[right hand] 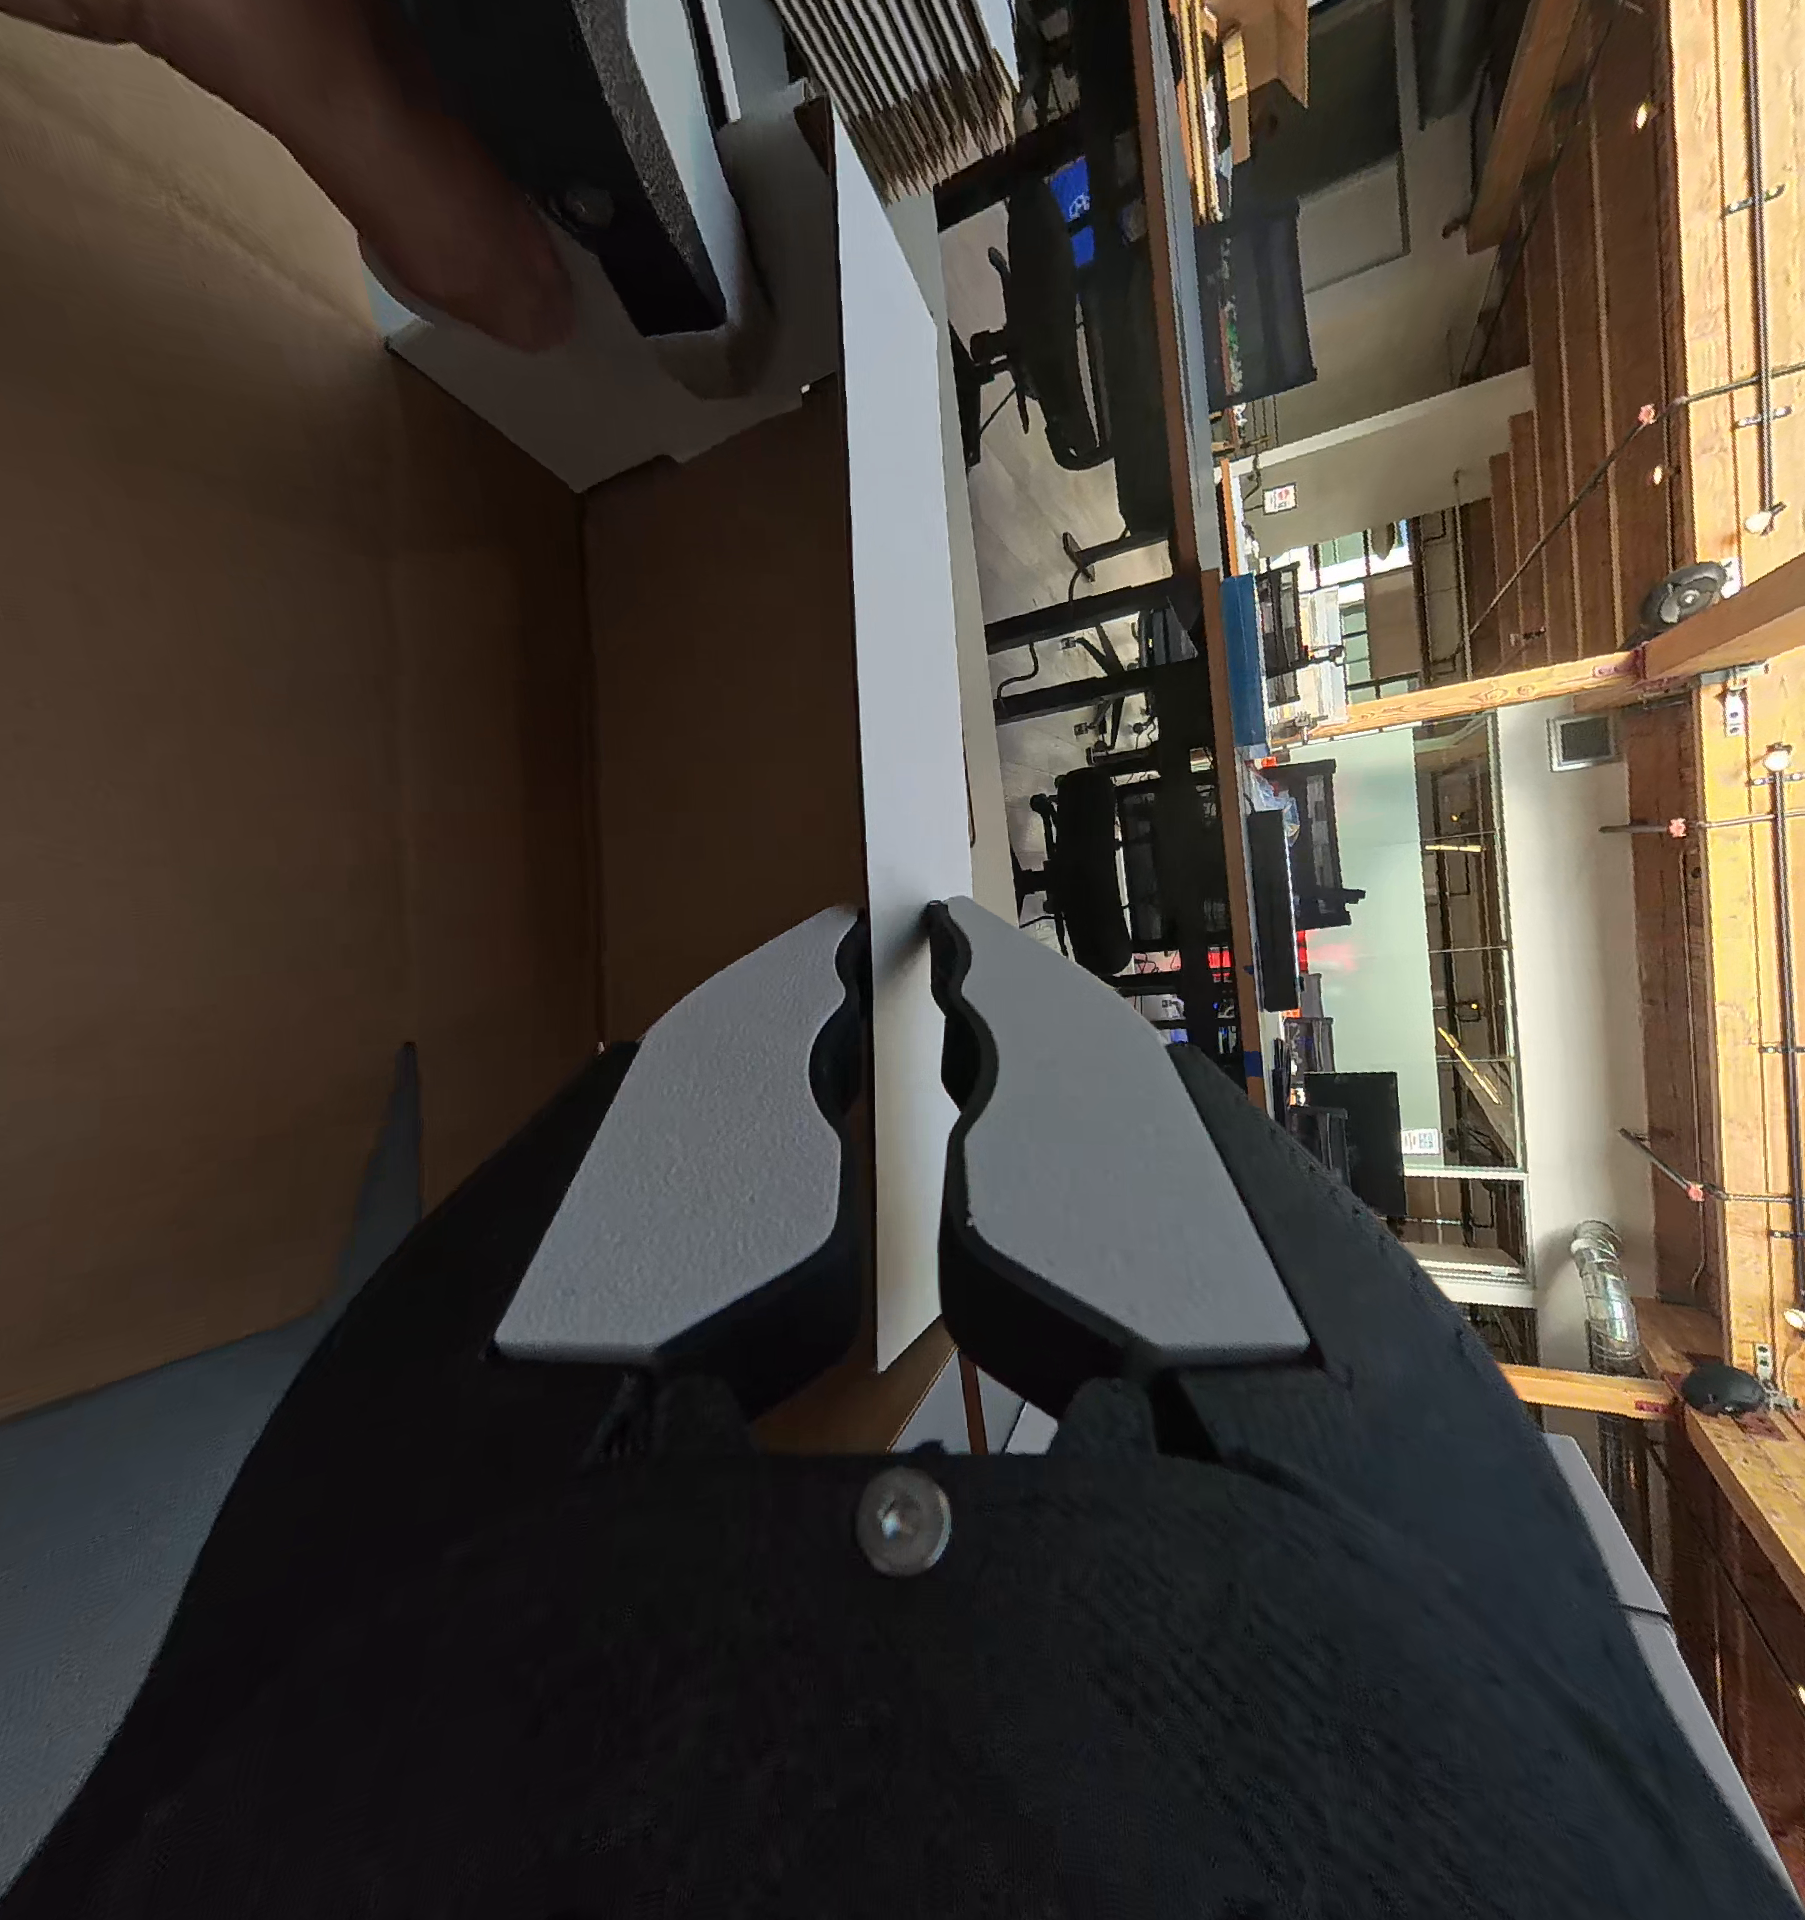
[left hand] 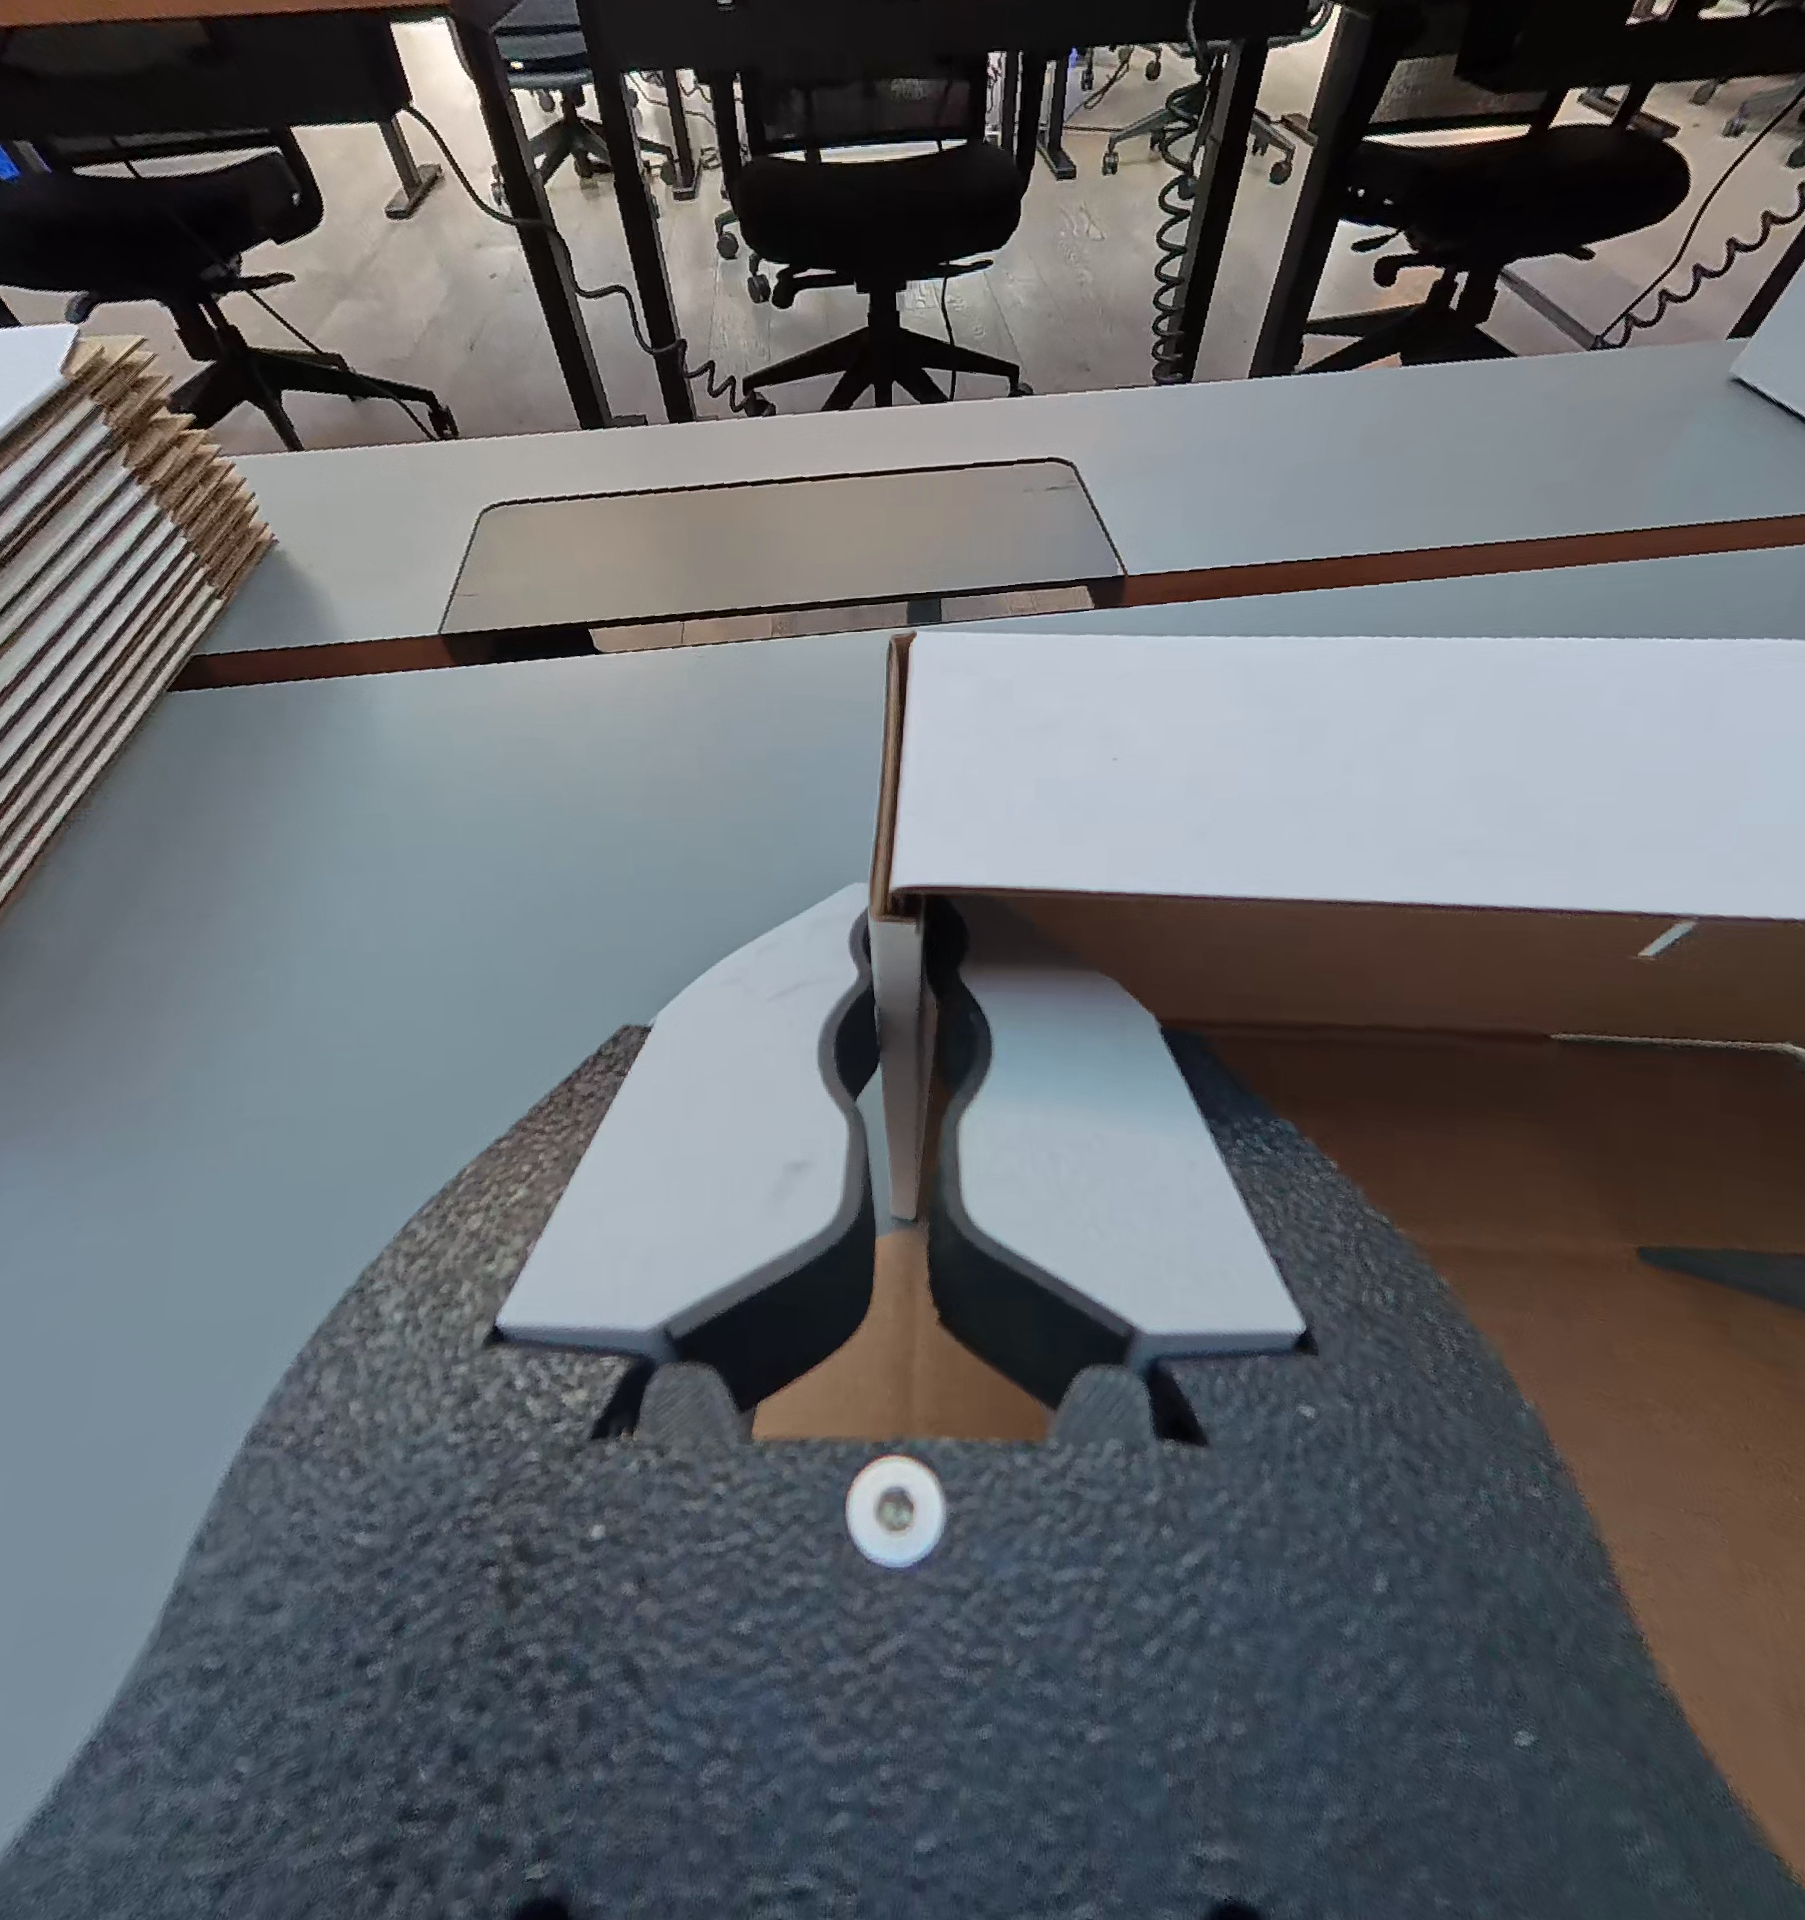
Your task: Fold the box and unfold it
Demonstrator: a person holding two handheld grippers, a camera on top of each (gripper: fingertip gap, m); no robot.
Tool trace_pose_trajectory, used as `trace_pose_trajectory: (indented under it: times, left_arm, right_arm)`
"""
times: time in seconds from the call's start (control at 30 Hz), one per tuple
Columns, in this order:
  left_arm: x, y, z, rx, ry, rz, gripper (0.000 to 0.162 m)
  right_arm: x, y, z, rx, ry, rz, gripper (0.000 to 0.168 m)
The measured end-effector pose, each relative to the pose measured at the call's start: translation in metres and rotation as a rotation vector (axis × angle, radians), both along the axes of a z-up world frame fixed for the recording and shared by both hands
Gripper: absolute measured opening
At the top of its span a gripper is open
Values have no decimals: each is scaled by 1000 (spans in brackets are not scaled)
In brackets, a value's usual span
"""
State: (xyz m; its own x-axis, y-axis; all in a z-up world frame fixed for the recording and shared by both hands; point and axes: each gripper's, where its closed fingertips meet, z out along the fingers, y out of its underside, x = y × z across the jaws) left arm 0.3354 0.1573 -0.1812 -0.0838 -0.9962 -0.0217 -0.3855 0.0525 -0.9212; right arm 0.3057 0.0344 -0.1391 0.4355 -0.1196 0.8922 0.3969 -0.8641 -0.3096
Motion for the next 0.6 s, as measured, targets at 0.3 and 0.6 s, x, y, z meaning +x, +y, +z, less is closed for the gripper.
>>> trace_pose_trajectory:
  times: [0.3, 0.6]
  left_arm:
    - [-1, 0, 0, 12, -1, 29, 7]
    - [-1, 0, 0, 33, -4, 34, 7]
  right_arm:
    - [-37, 30, 72, 326, 100, 138, 0]
    - [6, 55, 20, 34, 51, 8, 0]
